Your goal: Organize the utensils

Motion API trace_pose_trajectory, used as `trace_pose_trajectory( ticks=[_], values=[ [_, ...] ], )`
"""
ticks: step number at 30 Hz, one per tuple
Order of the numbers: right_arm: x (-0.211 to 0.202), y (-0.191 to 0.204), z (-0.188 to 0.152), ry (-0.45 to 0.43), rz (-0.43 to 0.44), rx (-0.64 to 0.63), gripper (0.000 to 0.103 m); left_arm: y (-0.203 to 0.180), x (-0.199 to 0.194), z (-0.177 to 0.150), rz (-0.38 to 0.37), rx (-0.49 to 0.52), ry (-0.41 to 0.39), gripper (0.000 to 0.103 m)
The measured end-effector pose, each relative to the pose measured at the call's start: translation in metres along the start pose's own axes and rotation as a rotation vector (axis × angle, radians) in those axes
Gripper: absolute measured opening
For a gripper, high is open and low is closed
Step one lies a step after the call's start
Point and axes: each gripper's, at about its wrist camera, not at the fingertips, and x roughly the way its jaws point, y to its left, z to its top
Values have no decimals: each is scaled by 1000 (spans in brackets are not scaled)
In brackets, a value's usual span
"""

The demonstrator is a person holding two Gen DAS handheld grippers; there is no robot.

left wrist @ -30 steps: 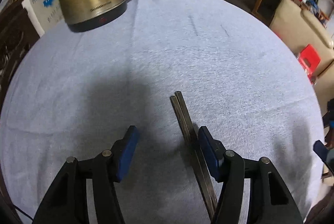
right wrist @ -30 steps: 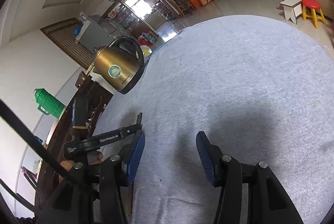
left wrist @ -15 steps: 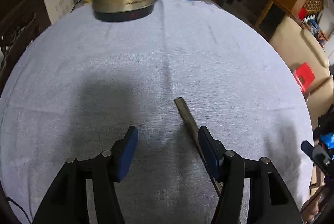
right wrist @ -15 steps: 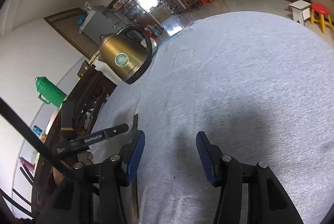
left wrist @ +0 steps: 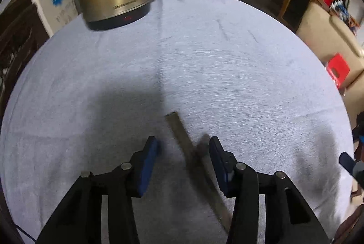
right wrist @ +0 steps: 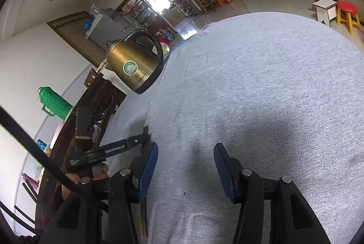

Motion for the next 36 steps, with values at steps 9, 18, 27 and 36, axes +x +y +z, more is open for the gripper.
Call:
trace_pose_trajectory(
  ticks=[9,18,27,36],
  values=[
    [0,4,3,17,-4,-20,54,34,-34,-16,-76,-95,-29,36],
    [75,57,26,193,3,-171,54,45,-40,-25,-63,-119,-25,36],
    [61,54,23,147,-15,-178,54,32,-22,-20,-35,-76,7,36],
    [49,36,16,140,4,-144,54,5,-25,-18,-18,-15,19,35]
  ],
)
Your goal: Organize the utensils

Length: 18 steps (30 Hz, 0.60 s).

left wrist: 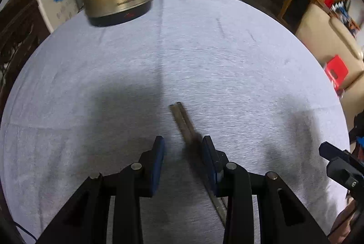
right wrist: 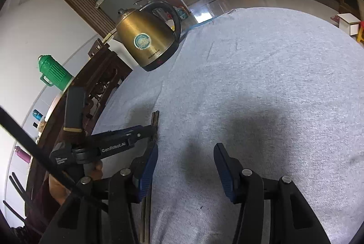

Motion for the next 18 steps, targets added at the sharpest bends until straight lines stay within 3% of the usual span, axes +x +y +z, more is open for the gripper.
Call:
trace_pose_trajectory(
  ticks=[4,12,18],
  values=[
    [-10,-8,-2,-16,-8,5,54,-13,2,-1,32,50,-5,35],
    [-19,-13,-2,-23,-14,9,54,27,-16,-15,-97,-77,-22,35],
    [-11,7,-6,-9,8,-21,54,25,-17,-24,-62,-50,-4,35]
  ],
)
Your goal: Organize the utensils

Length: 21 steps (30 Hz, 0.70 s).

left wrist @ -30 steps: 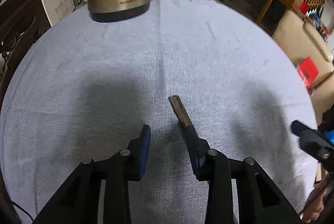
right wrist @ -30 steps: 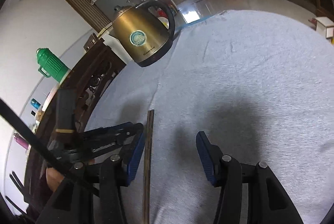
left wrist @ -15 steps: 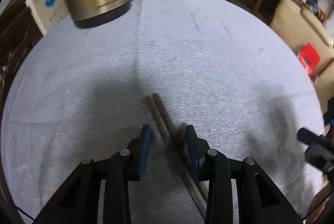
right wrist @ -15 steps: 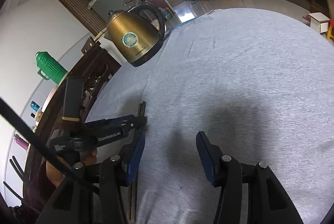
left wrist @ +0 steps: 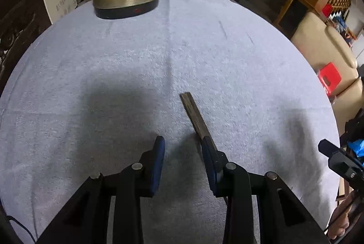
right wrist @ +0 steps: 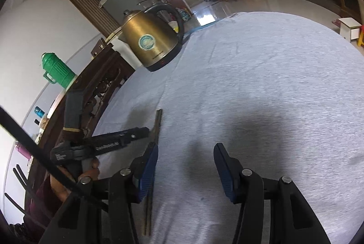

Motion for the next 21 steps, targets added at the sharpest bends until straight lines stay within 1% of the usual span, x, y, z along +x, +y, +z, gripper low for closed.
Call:
trace_pose_trajectory(
  ticks=[2,3,5,8,13,18,21],
  values=[
    [0,2,-1,-1,1,2,54,-6,2,-5,11,22,11,35],
    [-1,3,-1,-2,-4,1,54,-8,1,-8,18,28,2,35],
    [-3,1,-2,-3,-13,4,54,-11,-2,-13,5,33,4,35],
    [-5,-5,-3,-1,-24,15,54,-18,-7,-24,8,59,2,35],
    [-7,-7,-7,-1,-18,29,54,-28,-20,-49,8,85,-2,35],
    [-9,-3,-10,-2,-10,17,54,-30,-32,-64,-11,101,19,35],
    [-8,-4,-9,-1,-12,22,54,-36,-36,-67,-33,118,45,35]
  ],
)
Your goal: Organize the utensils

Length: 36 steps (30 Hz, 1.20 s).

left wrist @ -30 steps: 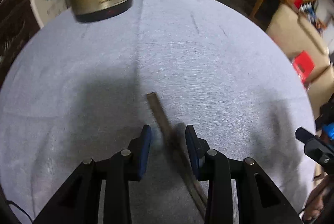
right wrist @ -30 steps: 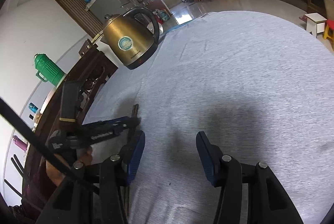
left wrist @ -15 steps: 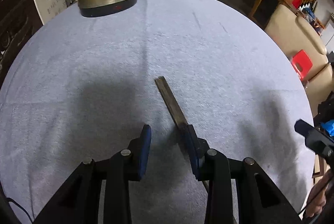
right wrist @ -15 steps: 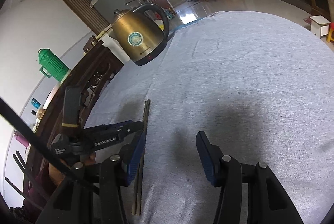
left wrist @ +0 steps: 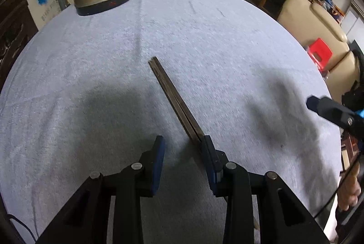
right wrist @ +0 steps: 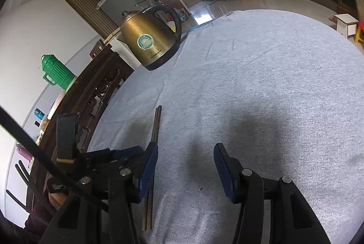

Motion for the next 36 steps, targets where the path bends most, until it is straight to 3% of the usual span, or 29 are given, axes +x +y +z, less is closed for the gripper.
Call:
trace_pose_trajectory(
  ticks=[6,17,26,30,36],
  values=[
    [1,1,1,2,-1,-2,54,-2,-6,-7,-90,16,38,35],
    [2,5,-2,10,2,-16,54,-14,-8,-17,-24,94,31,38],
    [3,3,-4,14,11,-12,54,0,-15,-20,24,97,54,37],
    [4,6,-4,14,14,-17,54,4,-10,-8,-13,36,57,37],
    [2,2,-3,12,6,-17,54,1,-15,-9,-56,44,41,37]
  ],
)
